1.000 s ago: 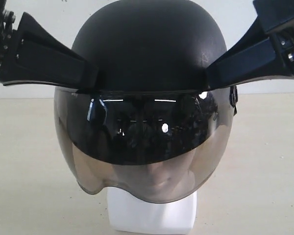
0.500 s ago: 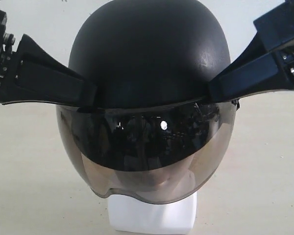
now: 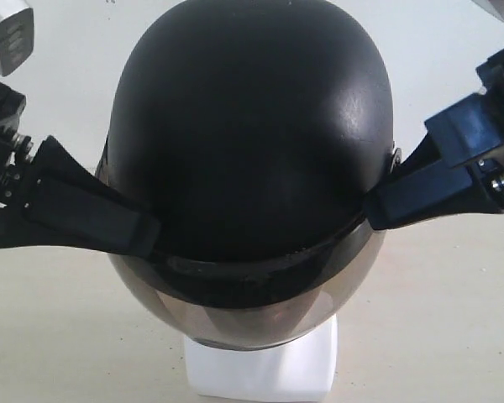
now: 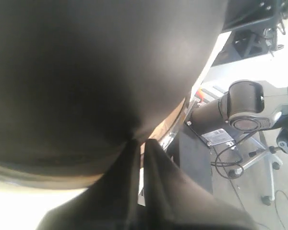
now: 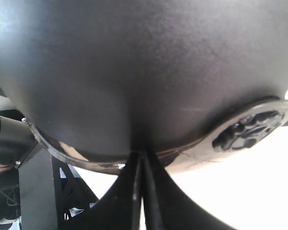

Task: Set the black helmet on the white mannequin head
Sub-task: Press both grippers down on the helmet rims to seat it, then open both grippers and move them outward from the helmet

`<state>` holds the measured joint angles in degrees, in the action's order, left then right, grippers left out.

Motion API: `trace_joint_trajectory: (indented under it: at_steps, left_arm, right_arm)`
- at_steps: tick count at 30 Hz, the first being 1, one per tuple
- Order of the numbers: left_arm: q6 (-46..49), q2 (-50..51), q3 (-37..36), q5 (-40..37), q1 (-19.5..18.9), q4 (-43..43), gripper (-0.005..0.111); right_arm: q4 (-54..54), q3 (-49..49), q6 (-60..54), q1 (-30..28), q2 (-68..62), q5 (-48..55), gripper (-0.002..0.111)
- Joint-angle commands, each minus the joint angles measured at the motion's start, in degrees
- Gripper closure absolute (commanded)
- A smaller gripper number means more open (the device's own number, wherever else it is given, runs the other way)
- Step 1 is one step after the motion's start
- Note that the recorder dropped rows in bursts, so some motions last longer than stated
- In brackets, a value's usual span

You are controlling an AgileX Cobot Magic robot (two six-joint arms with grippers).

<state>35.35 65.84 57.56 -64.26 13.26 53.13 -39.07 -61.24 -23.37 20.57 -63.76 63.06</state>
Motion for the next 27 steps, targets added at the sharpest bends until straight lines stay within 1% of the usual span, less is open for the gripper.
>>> trace_joint_trajectory:
  at_steps: [1,7,12,19,22,24,27]
  left_arm:
    - [1.0,0.6,-0.6,3.2,-0.1,-1.1,0.102]
    - [1.6,0.0,-0.6,3.3,-0.1,0.7,0.102]
    - [2.0,-3.2,0.2,3.6,-0.1,1.5,0.102]
    - [1.3,-8.8,2.7,4.3,-0.1,-0.1,0.102]
    - [-5.5,-11.0,3.9,8.4,-0.1,-7.3,0.102]
    - [-9.8,-11.9,4.1,11.8,-0.1,-16.2,0.102]
    - [-15.3,-11.3,4.1,14.1,-0.1,-25.9,0.102]
  right_arm:
    - [0.9,0.7,-0.5,0.1,-1.5,-4.0,0.109]
    - [0.9,0.7,-0.5,0.1,-1.5,-4.4,0.109]
    - [0.9,0.6,-0.5,0.0,0.2,-5.5,0.109]
    - [7.8,0.6,5.3,0.0,6.1,-9.7,0.109]
    - [13.5,0.6,10.5,0.0,7.5,-10.4,0.109]
    - [16.4,0.6,12.8,0.0,8.0,-10.5,0.109]
    - [18.2,0.6,14.3,0.0,8.2,-10.5,0.109]
